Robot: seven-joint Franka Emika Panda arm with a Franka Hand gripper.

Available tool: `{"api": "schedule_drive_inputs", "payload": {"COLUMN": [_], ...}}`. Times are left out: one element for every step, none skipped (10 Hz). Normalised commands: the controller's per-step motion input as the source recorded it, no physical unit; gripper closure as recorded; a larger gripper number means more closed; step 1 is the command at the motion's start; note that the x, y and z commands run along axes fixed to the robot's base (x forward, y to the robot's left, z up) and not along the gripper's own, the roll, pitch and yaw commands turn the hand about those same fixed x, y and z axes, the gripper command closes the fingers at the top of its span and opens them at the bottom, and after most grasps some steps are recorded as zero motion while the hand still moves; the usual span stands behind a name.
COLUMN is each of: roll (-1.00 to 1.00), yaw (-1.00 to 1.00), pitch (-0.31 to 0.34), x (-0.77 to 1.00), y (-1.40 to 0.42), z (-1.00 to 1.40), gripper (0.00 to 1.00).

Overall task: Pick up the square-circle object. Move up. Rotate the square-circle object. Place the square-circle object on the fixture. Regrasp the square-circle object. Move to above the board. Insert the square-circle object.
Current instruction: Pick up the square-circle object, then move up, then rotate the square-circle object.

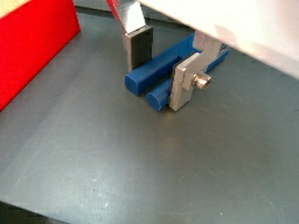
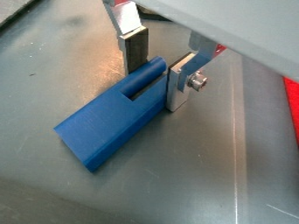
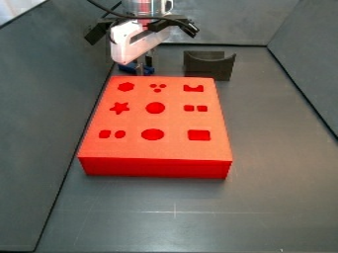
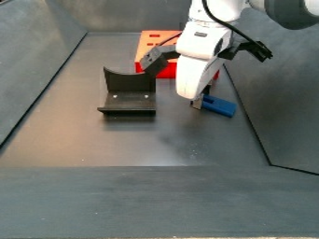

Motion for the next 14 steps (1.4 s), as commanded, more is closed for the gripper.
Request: {"api": "schedule_drive_inputs", "payload": {"roll": [0.0, 0.0, 0.0, 0.0, 0.01, 0.03, 0.04, 0.0, 0.0, -0.02, -0.03, -0.03, 0.0, 0.0], "yaw": [0.0, 0.0, 0.02, 0.02, 0.02, 0.01, 0.01, 0.0, 0.0, -0.02, -0.02, -0.02, -1.0, -1.0], "pitch": [0.0, 0.0, -0.007, 0.027, 0.054, 0.066, 0.061, 0.0, 0.003, 0.077, 0.089, 0.079, 0.0, -0.001], "x": [0.0, 0.0, 0.03, 0.02, 0.01, 0.0, -0.01, 0.29, 0.29, 0.19, 0.12, 0.04, 0.0, 0.0], "y": [0.0, 0.0, -0.02, -0.02, -0.01, 0.0, 0.0, 0.81, 0.8, 0.59, 0.39, 0.12, 0.0, 0.0], "z": [0.0, 0.83, 0.83, 0.72, 0.61, 0.42, 0.28, 0.83, 0.76, 0.58, 0.42, 0.2, 0.0, -0.07], "gripper": [1.0, 1.0, 1.0, 1.0, 1.0, 1.0, 1.0, 1.0, 1.0, 1.0, 1.0, 1.0, 1.0, 1.0]}}
